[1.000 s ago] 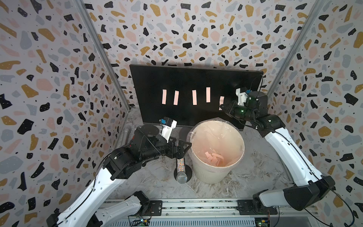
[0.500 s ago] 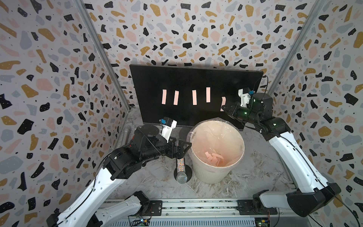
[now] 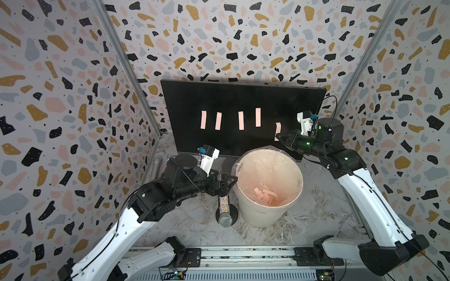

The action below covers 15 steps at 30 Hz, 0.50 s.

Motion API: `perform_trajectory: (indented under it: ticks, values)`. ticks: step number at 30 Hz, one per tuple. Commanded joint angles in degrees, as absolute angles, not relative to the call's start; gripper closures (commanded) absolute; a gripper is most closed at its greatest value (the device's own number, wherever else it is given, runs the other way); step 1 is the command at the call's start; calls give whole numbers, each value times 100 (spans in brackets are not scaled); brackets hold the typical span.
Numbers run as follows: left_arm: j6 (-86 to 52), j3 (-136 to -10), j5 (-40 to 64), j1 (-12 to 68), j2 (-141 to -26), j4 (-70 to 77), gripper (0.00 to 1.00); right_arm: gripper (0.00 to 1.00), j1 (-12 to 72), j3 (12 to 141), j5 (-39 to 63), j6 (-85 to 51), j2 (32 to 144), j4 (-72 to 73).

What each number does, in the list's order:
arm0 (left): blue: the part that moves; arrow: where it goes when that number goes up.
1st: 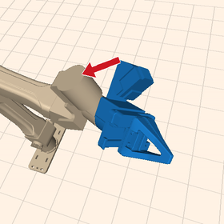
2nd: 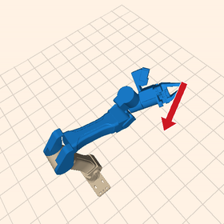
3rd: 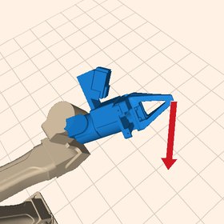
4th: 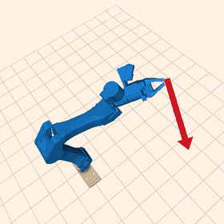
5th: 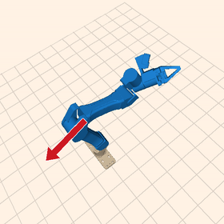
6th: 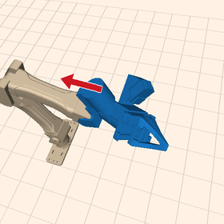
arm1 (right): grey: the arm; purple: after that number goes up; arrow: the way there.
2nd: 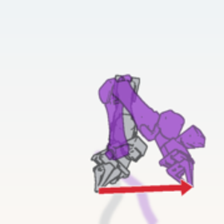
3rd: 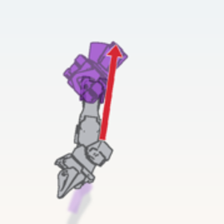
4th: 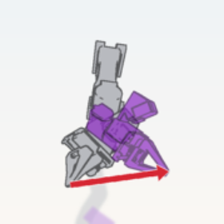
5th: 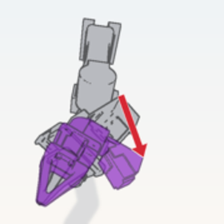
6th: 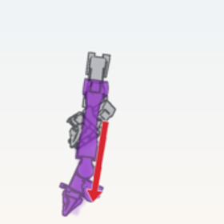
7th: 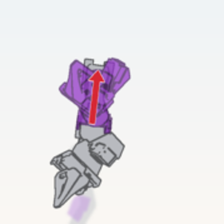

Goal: Remove the sticky note from the monitor
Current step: Place the sticky note in the trash bin.

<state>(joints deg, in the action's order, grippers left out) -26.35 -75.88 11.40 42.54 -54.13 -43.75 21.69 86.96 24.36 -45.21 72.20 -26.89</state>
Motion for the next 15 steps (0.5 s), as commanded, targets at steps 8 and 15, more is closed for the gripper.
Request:
perform_trajectory:
  ticks: [8, 15]
  values:
    - [-2681, -7524, 1103, 4289, -5371, -4139, 1, 100, 2157, 8376, 2985, -4355, 6800, -3033]
    - [-2682, -7491, 1055, 4289, -5313, -4150, 1, 100, 2178, 8198, 3250, -3871, 6528, -3565]
